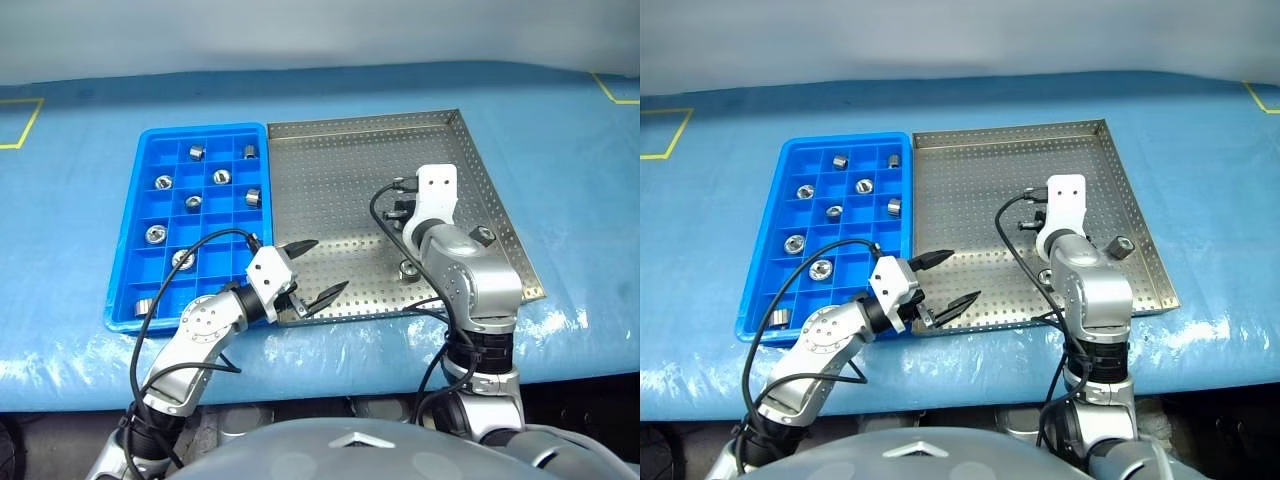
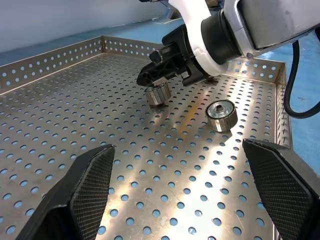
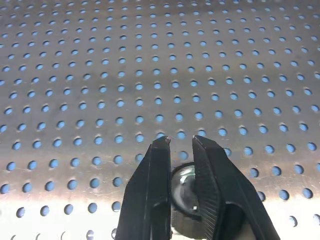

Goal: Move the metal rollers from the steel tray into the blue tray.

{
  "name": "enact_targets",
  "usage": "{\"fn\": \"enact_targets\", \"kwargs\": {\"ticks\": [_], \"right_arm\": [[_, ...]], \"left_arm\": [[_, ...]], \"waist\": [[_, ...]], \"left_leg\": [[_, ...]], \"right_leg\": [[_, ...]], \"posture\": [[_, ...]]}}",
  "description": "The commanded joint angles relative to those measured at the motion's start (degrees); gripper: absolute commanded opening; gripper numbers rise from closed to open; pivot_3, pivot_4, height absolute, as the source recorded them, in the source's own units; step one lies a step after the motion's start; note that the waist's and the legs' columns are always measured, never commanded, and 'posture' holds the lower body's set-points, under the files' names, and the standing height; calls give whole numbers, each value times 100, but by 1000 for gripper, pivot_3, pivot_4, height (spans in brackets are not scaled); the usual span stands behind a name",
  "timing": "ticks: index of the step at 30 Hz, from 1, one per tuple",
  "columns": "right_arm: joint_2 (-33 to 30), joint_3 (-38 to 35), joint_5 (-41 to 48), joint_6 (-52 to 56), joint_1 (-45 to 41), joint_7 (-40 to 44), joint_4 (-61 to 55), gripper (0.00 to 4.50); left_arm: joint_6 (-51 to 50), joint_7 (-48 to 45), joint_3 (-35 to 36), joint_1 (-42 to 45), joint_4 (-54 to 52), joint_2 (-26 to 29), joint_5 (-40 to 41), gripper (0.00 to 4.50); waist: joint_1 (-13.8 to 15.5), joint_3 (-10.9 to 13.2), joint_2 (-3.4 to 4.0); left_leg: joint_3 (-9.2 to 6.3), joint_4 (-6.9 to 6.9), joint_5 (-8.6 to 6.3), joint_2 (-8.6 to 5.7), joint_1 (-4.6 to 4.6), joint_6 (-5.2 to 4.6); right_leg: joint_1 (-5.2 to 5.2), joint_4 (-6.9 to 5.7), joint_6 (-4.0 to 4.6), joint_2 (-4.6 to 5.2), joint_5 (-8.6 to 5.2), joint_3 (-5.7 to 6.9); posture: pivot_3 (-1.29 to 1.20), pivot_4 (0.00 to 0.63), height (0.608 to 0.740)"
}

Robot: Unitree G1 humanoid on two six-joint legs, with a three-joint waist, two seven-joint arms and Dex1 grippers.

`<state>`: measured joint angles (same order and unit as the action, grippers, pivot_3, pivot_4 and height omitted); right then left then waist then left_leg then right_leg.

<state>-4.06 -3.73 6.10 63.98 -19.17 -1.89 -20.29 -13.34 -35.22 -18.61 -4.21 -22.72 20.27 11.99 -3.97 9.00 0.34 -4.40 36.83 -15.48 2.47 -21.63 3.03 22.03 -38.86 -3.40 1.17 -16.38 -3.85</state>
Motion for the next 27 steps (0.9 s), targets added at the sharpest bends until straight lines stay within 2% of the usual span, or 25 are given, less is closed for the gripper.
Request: {"fn": "enact_targets", "kwargs": {"ticks": [1, 10, 13, 22, 23, 27], "right_arm": [[12, 33, 31, -135, -190, 44, -325, 786], [-144, 430, 64, -422, -439, 387, -397, 786], [-167, 428, 25, -231, -372, 359, -503, 1395], [-173, 78, -49, 253, 140, 167, -749, 4323], [-144, 25, -48, 290, 179, 140, -761, 4462], [-71, -104, -116, 315, 295, 0, -744, 4462]], "left_arm": [[104, -55, 108, 47, -101, -24, 110, 4500], [152, -91, 449, -198, -398, 107, 274, 4500], [66, -68, 459, -277, -558, 126, 292, 4500], [-159, -36, 399, -317, -792, 126, 343, 4500], [-168, -40, 392, -314, -799, 132, 346, 4500], [-154, -87, 348, -304, -800, 176, 318, 4500]], "waist": [[2, 0, 0], [18, 1, 0], [40, 1, 0], [41, 1, 0], [35, 1, 0], [11, 1, 0]], "left_leg": [[0, 0, 0, 0, 0, 0], [0, -8, 0, 1, -3, 0], [0, -14, 0, 1, -5, 0], [3, -14, 0, 1, -8, 0], [3, -14, 0, 1, -8, 0], [4, -16, 0, 2, -8, 0]], "right_leg": [[0, 0, 0, 0, 0, 0], [6, 4, 0, 0, 0, 0], [8, 8, 0, 0, 0, 1], [13, 7, 0, 1, -1, -1], [13, 7, 0, 1, -1, -1], [15, 7, 0, 0, -1, -2]], "posture": [[-11, 150, 740], [18, 150, 740], [19, 150, 740], [1, 150, 740], [-3, 150, 740], [-9, 150, 740]]}}
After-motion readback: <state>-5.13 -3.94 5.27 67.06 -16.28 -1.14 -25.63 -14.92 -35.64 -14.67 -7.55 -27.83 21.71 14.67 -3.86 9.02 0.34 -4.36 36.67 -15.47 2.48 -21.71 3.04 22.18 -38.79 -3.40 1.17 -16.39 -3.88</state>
